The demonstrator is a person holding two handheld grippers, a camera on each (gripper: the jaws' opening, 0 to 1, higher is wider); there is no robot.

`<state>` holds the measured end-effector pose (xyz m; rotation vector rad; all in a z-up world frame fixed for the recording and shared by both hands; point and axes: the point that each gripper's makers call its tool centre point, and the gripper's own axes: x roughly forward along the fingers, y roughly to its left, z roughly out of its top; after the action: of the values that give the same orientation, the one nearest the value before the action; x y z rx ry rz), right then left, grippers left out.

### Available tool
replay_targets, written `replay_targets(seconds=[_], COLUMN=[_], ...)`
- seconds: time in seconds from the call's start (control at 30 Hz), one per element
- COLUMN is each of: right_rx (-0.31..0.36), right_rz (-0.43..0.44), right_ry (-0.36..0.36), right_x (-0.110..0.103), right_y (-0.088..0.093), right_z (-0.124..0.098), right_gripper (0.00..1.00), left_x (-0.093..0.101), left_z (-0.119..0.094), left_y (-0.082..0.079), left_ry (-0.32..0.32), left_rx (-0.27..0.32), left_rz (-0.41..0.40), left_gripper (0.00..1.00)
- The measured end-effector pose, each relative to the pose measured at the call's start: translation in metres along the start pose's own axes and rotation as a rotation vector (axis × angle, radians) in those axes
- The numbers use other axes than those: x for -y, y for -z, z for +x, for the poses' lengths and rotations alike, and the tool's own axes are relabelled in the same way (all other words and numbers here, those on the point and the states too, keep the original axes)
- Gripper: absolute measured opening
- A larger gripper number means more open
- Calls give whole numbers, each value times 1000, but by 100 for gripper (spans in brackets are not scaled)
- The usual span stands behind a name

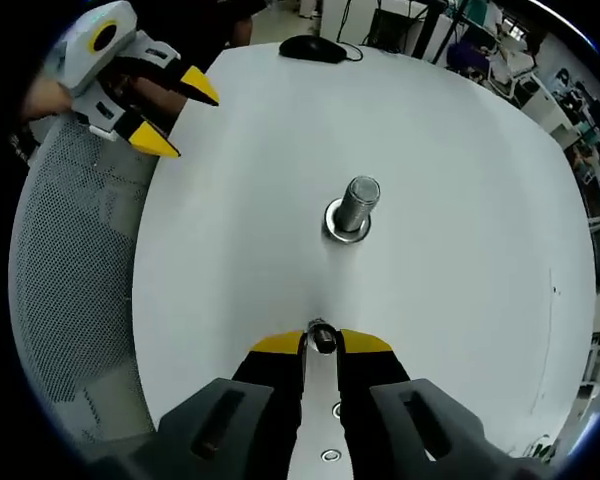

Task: Place the washer onto the threaded stud by aligning its center hole with the stud, sliding it down to the base, and recovering from edge contact or off-axis alignment until the washer reaches the visible bottom stop.

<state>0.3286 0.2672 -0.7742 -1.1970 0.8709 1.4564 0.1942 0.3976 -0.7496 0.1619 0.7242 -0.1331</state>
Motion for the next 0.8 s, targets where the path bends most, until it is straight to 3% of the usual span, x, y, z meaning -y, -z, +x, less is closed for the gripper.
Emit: replay_targets(seconds=[0.37, 0.5, 0.8], right_rx=[-8, 40, 90], right_rz=[-3, 29, 153], right_ry=[-13, 7, -3], right_x=[-1, 2, -7], right_y=[10, 8, 27], right_z=[20, 18, 7], right_gripper=[16, 31, 31], left_x=[-3, -3, -3], left_z=[0, 0, 0], left_y=[2, 2, 2], left_ry=[-9, -10, -11], left_rx=[-6, -6, -9], left_rz=[-3, -2, 1], left_gripper=[34, 34, 34])
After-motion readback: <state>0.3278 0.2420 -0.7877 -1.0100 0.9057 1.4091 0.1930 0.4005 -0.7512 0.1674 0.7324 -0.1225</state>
